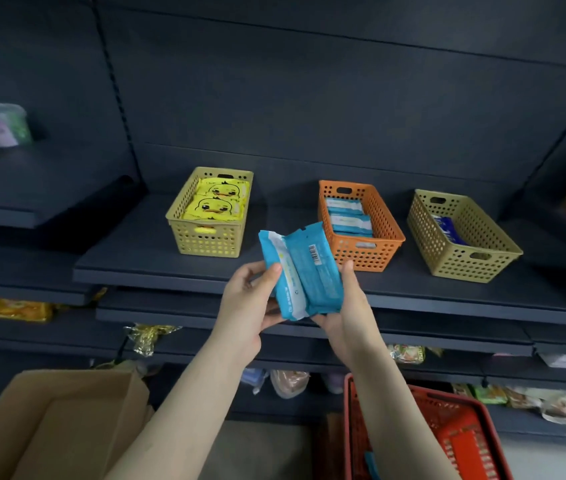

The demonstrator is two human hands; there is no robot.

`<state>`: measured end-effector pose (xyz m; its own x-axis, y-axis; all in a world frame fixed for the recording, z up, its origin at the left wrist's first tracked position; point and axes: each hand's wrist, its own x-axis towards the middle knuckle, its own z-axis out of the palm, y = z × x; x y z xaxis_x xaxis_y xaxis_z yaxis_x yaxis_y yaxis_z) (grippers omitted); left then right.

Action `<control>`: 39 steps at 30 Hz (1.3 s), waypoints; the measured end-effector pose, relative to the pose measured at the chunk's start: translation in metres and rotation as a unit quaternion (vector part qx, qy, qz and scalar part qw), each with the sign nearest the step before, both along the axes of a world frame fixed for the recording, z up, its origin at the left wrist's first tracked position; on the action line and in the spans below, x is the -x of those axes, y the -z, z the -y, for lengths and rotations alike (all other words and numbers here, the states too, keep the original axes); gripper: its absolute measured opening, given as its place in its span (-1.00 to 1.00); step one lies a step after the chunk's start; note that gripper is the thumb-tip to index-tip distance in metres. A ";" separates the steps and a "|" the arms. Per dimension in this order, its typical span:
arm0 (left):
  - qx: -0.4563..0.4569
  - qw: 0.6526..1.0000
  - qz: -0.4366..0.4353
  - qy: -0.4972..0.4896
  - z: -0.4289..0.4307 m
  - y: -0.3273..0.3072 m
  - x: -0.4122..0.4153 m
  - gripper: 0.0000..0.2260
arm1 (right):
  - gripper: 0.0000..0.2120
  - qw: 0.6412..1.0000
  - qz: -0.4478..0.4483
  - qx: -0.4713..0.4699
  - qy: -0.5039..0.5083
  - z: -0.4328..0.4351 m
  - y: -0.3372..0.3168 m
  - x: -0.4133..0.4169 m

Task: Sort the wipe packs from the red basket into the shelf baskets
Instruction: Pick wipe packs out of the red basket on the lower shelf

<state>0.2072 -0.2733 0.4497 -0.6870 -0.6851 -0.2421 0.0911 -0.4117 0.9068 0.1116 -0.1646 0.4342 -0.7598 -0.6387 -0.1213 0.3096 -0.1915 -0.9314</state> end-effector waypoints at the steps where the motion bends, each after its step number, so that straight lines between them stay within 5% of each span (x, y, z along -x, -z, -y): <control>1: 0.001 1.000 -0.003 0.000 0.005 0.001 0.000 -0.83 | -0.56 1.000 0.006 0.003 -0.013 0.005 0.002 0.001; 5: -0.004 1.000 -0.006 0.014 0.019 0.005 0.010 -0.82 | -0.62 0.997 0.047 0.026 -0.061 0.016 0.008 0.014; 11: -0.009 0.999 -0.010 0.050 0.043 0.005 0.051 -0.78 | -0.41 0.992 0.093 0.011 -0.085 0.029 0.014 0.071; 22: 0.038 0.994 -0.007 0.098 0.098 -0.008 0.196 -0.91 | -0.48 0.990 -0.040 -0.102 -0.084 0.065 -0.013 0.230; 27: 0.022 0.998 0.009 0.057 0.117 0.001 0.242 -0.93 | -0.61 0.993 0.040 -0.107 0.005 0.073 -0.014 0.286; 39: -0.015 0.999 0.045 -0.004 0.156 0.033 0.298 -0.82 | -0.82 0.967 0.065 -0.139 0.202 0.066 -0.010 0.345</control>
